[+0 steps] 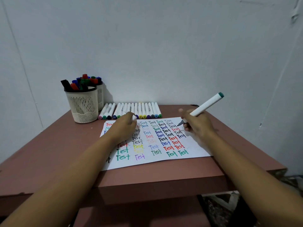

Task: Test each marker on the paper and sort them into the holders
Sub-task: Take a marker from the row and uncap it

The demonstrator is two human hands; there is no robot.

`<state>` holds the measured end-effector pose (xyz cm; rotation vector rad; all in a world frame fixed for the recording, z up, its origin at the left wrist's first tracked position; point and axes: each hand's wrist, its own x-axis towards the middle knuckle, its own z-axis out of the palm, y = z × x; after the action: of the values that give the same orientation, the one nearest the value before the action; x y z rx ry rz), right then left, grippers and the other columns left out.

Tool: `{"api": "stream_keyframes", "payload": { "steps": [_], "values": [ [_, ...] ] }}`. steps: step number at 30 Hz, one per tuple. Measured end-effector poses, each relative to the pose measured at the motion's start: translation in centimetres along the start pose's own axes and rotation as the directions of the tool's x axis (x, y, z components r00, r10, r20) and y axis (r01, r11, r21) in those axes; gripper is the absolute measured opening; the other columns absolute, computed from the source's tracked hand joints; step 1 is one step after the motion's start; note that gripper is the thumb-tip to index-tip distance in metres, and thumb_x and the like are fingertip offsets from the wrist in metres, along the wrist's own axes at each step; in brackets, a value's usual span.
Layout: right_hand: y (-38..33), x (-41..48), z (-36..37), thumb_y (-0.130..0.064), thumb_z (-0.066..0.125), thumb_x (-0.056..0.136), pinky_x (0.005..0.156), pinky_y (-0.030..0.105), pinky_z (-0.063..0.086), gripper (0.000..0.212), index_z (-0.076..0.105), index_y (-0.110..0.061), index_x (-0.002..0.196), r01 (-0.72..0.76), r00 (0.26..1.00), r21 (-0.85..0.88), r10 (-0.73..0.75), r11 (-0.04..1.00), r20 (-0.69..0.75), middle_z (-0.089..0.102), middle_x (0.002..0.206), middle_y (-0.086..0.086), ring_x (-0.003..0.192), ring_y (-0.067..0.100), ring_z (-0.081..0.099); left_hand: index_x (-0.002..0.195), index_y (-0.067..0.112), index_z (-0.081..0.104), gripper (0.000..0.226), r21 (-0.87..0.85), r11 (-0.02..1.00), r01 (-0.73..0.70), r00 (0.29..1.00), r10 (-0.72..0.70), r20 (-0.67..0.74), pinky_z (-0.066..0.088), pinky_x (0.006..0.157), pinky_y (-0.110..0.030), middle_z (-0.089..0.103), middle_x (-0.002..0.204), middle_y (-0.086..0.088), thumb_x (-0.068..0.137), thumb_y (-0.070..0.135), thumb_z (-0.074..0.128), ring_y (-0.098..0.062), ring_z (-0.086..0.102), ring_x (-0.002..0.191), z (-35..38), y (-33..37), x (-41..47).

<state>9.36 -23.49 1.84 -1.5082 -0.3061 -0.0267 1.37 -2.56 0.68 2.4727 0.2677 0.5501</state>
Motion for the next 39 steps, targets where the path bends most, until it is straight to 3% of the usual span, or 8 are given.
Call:
{"api": "stream_keyframes", "payload": {
  "steps": [4, 6, 17, 22, 32, 36, 39],
  "values": [
    [0.5, -0.7, -1.1, -0.01, 0.072, 0.082, 0.039, 0.022, 0.032, 0.03, 0.047, -0.011, 0.067, 0.002, 1.0, -0.085, -0.003, 0.996, -0.014, 0.047, 0.049, 0.009, 0.045, 0.021, 0.043, 0.118, 0.002, 0.047, 0.026, 0.049, 0.999, -0.011, 1.0, 0.01, 0.021, 0.025, 0.052, -0.024, 0.047, 0.075, -0.002, 0.098, 0.017, 0.037, -0.018, 0.041, 0.072, 0.1, 0.0, 0.2],
    [0.8, -0.8, -1.2, -0.001, 0.066, 0.081, 0.037, 0.021, 0.033, 0.027, 0.046, -0.011, 0.066, -0.016, 0.998, -0.12, 0.01, 0.993, -0.054, 0.047, 0.055, 0.012, 0.045, 0.021, 0.044, 0.116, 0.003, 0.047, 0.025, 0.062, 0.998, -0.005, 1.0, 0.004, 0.023, 0.025, 0.052, -0.023, 0.043, 0.072, 0.002, 0.098, 0.018, 0.038, -0.019, 0.041, 0.074, 0.1, -0.2, 0.2],
    [0.9, -1.3, -0.7, 0.004, 0.061, 0.077, 0.04, 0.022, 0.041, 0.018, 0.051, -0.007, 0.068, 0.017, 1.0, -0.23, -0.015, 0.973, 0.01, 0.05, 0.052, 0.007, 0.033, 0.009, 0.045, 0.118, 0.007, 0.047, 0.026, 0.085, 0.996, 0.001, 0.999, -0.005, 0.042, 0.029, 0.056, -0.023, 0.049, 0.085, -0.003, 0.098, 0.022, 0.039, -0.021, 0.044, 0.081, 0.1, -0.5, 0.1],
    [1.3, -1.2, -0.9, 0.002, 0.062, 0.076, 0.047, 0.029, 0.042, 0.017, 0.051, -0.009, 0.07, 0.028, 0.999, -0.257, -0.037, 0.966, -0.033, 0.05, 0.055, 0.007, 0.04, 0.017, 0.046, 0.124, 0.009, 0.046, 0.029, 0.096, 0.995, 0.004, 0.999, -0.008, 0.044, 0.028, 0.067, -0.029, 0.051, 0.095, -0.005, 0.098, 0.022, 0.039, -0.021, 0.045, 0.087, 0.3, -0.3, 0.0],
    [1.1, -1.2, -1.1, 0.004, 0.059, 0.079, 0.036, 0.019, 0.033, 0.021, 0.048, -0.007, 0.066, -0.024, 0.999, -0.226, 0.033, 0.974, 0.036, 0.051, 0.052, 0.014, 0.032, 0.013, 0.044, 0.125, 0.011, 0.046, 0.03, 0.11, 0.994, -0.002, 0.999, -0.003, 0.051, 0.029, 0.07, -0.028, 0.051, 0.099, -0.005, 0.098, 0.022, 0.039, -0.021, 0.046, 0.09, 0.4, -0.6, 0.1],
    [1.1, -0.9, -1.2, 0.003, 0.059, 0.08, 0.039, 0.021, 0.035, 0.021, 0.049, -0.009, 0.065, -0.028, 0.998, -0.127, 0.02, 0.992, -0.062, 0.051, 0.054, 0.014, 0.041, 0.02, 0.046, 0.126, 0.012, 0.046, 0.03, 0.107, 0.994, 0.002, 0.999, -0.008, 0.053, 0.029, 0.07, -0.028, 0.054, 0.102, -0.008, 0.098, 0.023, 0.039, -0.021, 0.046, 0.089, 0.3, -0.6, 0.0],
    [1.2, -1.0, -1.2, 0.002, 0.06, 0.079, 0.04, 0.022, 0.035, 0.02, 0.048, -0.009, 0.066, -0.024, 0.997, -0.157, 0.013, 0.987, -0.072, 0.05, 0.057, 0.014, 0.041, 0.019, 0.045, 0.125, 0.011, 0.046, 0.03, 0.1, 0.995, -0.001, 0.998, -0.005, 0.056, 0.029, 0.069, -0.028, 0.052, 0.099, -0.007, 0.098, 0.023, 0.039, -0.021, 0.046, 0.088, 0.3, -0.6, 0.0]
  ]
}}
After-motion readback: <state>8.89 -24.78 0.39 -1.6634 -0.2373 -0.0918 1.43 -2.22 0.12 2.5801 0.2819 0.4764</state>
